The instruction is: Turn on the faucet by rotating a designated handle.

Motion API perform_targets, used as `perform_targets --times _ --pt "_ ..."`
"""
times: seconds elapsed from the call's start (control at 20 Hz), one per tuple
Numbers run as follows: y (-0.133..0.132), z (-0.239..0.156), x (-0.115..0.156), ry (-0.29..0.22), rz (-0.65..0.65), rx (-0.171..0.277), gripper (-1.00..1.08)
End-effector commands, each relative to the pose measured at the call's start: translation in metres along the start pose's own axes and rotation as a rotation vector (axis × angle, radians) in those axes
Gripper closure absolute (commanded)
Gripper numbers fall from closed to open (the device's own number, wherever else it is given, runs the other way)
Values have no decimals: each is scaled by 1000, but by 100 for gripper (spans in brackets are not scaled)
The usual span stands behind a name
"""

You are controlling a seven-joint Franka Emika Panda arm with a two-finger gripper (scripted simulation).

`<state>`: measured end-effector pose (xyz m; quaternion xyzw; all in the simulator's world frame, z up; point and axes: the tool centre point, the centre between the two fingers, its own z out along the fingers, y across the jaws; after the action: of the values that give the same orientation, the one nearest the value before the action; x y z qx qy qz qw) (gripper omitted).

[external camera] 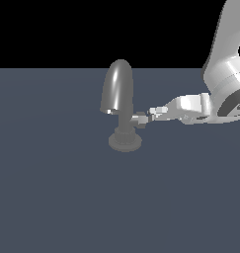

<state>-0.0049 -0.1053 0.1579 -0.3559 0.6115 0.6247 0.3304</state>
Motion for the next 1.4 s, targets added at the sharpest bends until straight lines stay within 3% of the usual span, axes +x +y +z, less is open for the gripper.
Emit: perform_targets --times 0.0,0.2,0.25,0.85,0.9,0.95,1.35 --pt "3 0 15 -1 8 -1 108" --pt "7 0 29 -1 8 -1 108" --pt "6 0 7 6 -28 2 108" --pt "-21 0 81 -1 8 -1 108" --pt "-21 0 81 -1 8 -1 108" --pt "-14 0 33 8 -68 -11 108" --pt "-37 0 55 5 -41 -7 108"
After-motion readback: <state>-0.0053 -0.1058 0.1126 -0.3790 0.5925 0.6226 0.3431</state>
